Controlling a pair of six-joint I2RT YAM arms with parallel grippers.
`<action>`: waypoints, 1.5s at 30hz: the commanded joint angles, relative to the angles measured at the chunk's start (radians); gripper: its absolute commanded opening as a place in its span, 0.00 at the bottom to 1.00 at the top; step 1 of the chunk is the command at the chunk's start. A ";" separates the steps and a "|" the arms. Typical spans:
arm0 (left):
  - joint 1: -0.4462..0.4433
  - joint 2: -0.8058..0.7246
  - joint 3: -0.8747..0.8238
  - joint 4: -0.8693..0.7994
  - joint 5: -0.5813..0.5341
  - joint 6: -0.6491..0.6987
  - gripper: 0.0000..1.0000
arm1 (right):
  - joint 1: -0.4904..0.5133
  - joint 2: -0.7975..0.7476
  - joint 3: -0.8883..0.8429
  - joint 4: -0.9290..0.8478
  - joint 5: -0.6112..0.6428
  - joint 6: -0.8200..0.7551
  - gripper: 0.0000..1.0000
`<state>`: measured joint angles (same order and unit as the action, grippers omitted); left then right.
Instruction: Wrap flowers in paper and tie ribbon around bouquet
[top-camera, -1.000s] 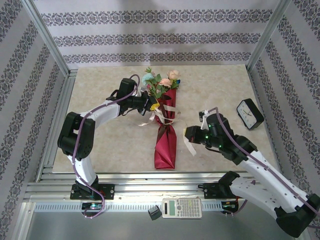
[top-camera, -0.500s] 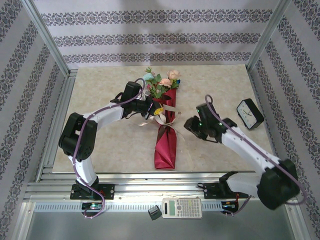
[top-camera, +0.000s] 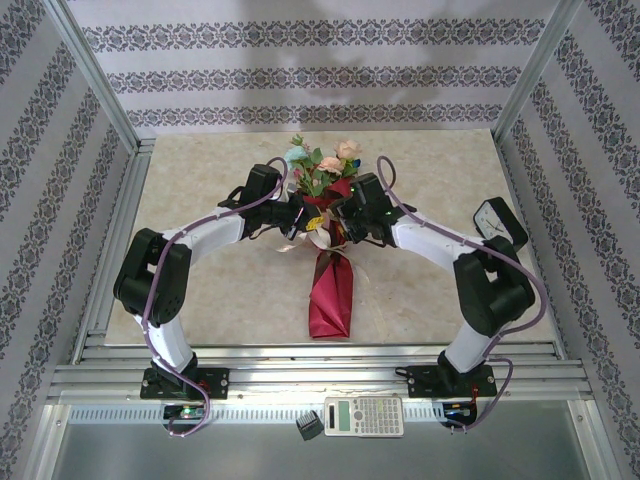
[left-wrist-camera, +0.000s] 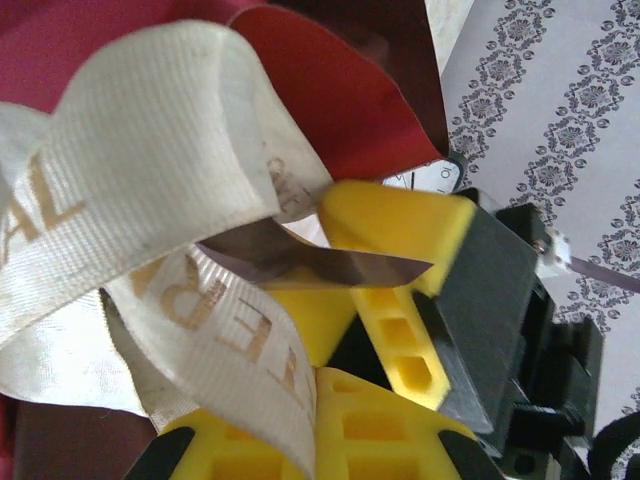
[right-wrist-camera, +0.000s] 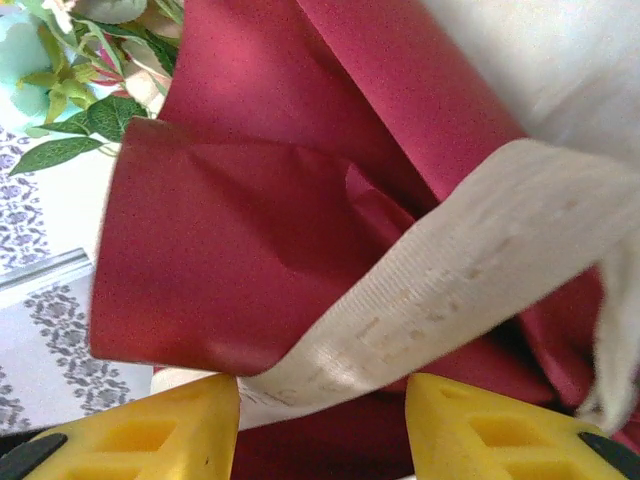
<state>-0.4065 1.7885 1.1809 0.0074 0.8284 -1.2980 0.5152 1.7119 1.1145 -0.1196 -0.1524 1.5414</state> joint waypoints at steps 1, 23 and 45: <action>-0.012 -0.021 -0.004 0.022 -0.006 -0.009 0.00 | 0.009 0.027 0.027 0.078 0.019 0.120 0.48; -0.011 -0.029 -0.026 0.014 0.011 0.005 0.00 | -0.009 0.012 -0.012 0.301 0.122 0.202 0.00; -0.014 -0.040 -0.043 0.007 -0.013 0.006 0.00 | 0.049 -0.210 -0.242 0.443 0.069 0.240 0.00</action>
<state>-0.4068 1.7885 1.1427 0.0074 0.8284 -1.3014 0.5529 1.5440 0.9192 0.3107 -0.0719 1.7786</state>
